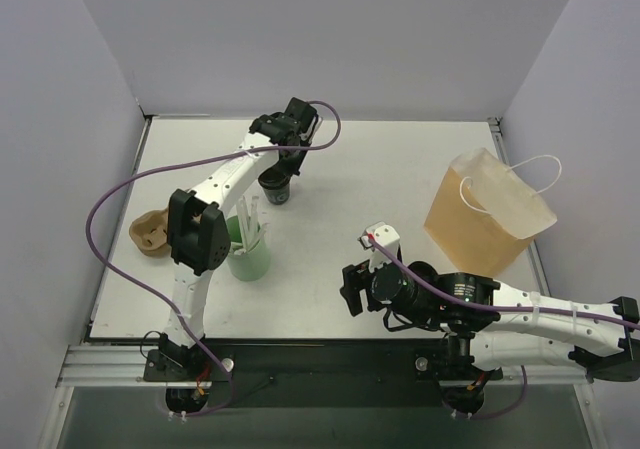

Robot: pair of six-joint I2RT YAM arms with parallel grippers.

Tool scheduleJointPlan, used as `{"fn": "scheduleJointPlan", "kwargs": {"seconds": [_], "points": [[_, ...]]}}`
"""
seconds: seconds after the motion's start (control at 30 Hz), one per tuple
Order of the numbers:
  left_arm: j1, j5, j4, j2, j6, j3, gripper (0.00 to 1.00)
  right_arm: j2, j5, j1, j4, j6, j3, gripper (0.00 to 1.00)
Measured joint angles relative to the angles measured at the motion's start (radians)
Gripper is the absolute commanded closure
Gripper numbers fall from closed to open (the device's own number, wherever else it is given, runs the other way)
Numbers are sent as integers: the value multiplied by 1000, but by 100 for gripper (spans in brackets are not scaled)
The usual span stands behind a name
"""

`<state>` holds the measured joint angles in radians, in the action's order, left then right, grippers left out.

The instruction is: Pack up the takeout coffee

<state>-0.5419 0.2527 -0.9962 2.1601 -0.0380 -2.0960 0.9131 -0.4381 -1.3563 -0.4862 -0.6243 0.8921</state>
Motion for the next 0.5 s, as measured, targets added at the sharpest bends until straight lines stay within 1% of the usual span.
{"fn": "scheduleJointPlan", "kwargs": {"seconds": [0.17, 0.2, 0.23, 0.27, 0.3, 0.33, 0.5], "points": [[0, 11, -11, 0, 2, -27, 100, -6, 1, 0, 0, 0, 0, 31], [0, 15, -11, 0, 3, -29, 89, -7, 1, 0, 0, 0, 0, 31], [0, 18, -11, 0, 4, -29, 82, -7, 1, 0, 0, 0, 0, 31], [-1, 24, -13, 0, 6, -31, 80, -7, 1, 0, 0, 0, 0, 31], [-2, 26, -14, 0, 13, -31, 83, -7, 1, 0, 0, 0, 0, 31], [-3, 28, -16, 0, 16, -32, 100, -7, 1, 0, 0, 0, 0, 31], [-7, 31, -18, 0, 23, -34, 100, -7, 1, 0, 0, 0, 0, 31]]}}
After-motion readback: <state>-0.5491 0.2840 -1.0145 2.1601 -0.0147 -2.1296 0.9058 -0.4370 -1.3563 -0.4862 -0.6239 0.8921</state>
